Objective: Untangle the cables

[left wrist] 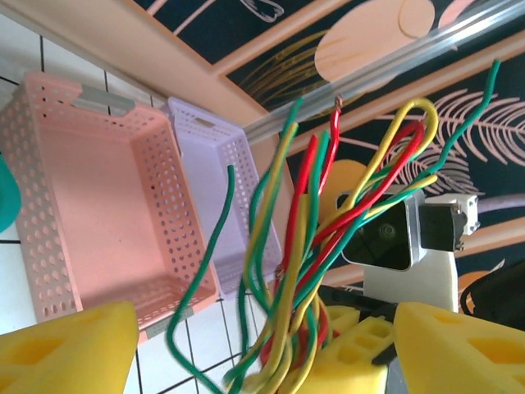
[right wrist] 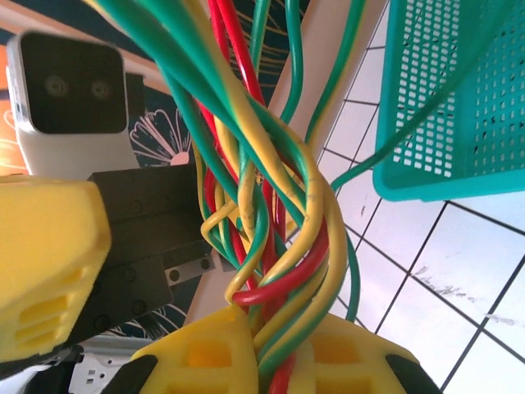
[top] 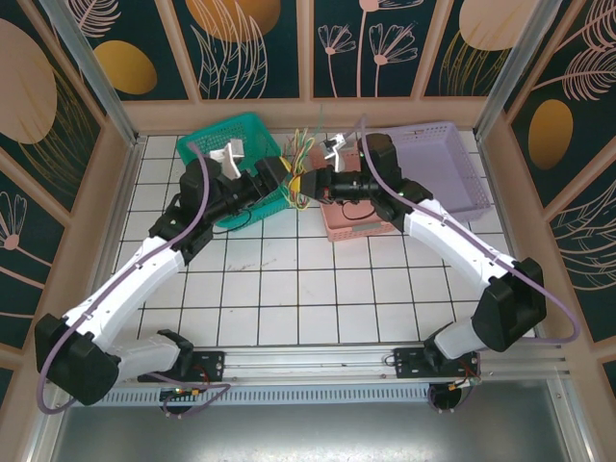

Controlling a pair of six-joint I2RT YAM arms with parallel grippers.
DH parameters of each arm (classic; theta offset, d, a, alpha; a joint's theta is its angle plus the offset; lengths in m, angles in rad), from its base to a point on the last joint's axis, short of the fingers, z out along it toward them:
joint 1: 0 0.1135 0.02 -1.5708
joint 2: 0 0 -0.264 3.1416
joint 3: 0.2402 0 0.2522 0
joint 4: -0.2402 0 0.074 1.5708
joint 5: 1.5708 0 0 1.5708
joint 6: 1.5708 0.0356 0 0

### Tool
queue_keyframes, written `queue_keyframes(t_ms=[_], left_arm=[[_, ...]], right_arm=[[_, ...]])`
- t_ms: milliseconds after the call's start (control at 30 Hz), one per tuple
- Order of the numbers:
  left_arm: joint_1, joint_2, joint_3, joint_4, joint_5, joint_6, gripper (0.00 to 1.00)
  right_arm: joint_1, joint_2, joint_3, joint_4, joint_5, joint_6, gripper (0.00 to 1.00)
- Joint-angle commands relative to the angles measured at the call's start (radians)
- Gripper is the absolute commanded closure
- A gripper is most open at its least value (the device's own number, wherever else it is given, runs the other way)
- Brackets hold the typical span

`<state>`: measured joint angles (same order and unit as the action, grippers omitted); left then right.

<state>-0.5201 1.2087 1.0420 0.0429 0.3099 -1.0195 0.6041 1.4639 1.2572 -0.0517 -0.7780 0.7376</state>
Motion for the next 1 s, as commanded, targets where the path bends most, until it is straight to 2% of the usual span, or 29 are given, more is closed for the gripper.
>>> queue_keyframes(t_ms=[0, 67, 167, 233, 300, 367, 400, 567, 600, 767, 800, 867, 967], left_arm=[[-0.002, 0.038, 0.034, -0.034, 0.006, 0.048, 0.24], [-0.004, 0.049, 0.034, -0.051, -0.021, 0.062, 0.38], [-0.004, 0.051, 0.002, -0.017, -0.054, 0.034, 0.70], [-0.004, 0.057, -0.019, 0.043, -0.039, 0.008, 0.81], [-0.004, 0.063, -0.030, 0.098, -0.023, -0.009, 0.86], [-0.003, 0.066, -0.025, 0.114, -0.023, -0.004, 0.98], [-0.004, 0.065, -0.024, 0.118, -0.023, 0.000, 1.00], [-0.003, 0.030, -0.041, 0.127, -0.050, 0.029, 1.00], [-0.004, 0.021, -0.049, 0.133, -0.058, 0.034, 1.00], [-0.004, 0.002, -0.063, 0.155, -0.045, 0.064, 1.00], [-0.004, 0.003, -0.063, 0.155, -0.041, 0.067, 1.00], [-0.003, 0.008, -0.064, 0.155, -0.029, 0.074, 1.00], [-0.004, 0.012, -0.064, 0.154, -0.025, 0.082, 1.00]], right_arm=[[0.013, 0.005, 0.034, 0.043, -0.041, -0.010, 1.00], [0.013, -0.004, 0.020, 0.074, -0.046, 0.010, 1.00], [0.013, -0.018, -0.003, 0.104, -0.045, 0.028, 1.00], [0.013, -0.029, -0.030, 0.153, -0.047, 0.057, 1.00], [0.013, -0.034, -0.048, 0.191, -0.052, 0.087, 1.00], [0.013, -0.033, -0.053, 0.193, -0.043, 0.089, 1.00], [0.012, -0.035, -0.056, 0.192, -0.037, 0.087, 1.00], [0.005, -0.037, -0.063, 0.190, -0.028, 0.089, 1.00], [0.002, -0.040, -0.065, 0.187, -0.026, 0.089, 0.97], [-0.008, -0.056, -0.057, 0.183, 0.000, 0.099, 0.58], [-0.008, -0.059, -0.048, 0.175, 0.014, 0.098, 0.53], [-0.010, -0.062, -0.023, 0.168, 0.044, 0.097, 0.45], [-0.019, -0.045, 0.036, 0.100, 0.110, 0.084, 0.41]])
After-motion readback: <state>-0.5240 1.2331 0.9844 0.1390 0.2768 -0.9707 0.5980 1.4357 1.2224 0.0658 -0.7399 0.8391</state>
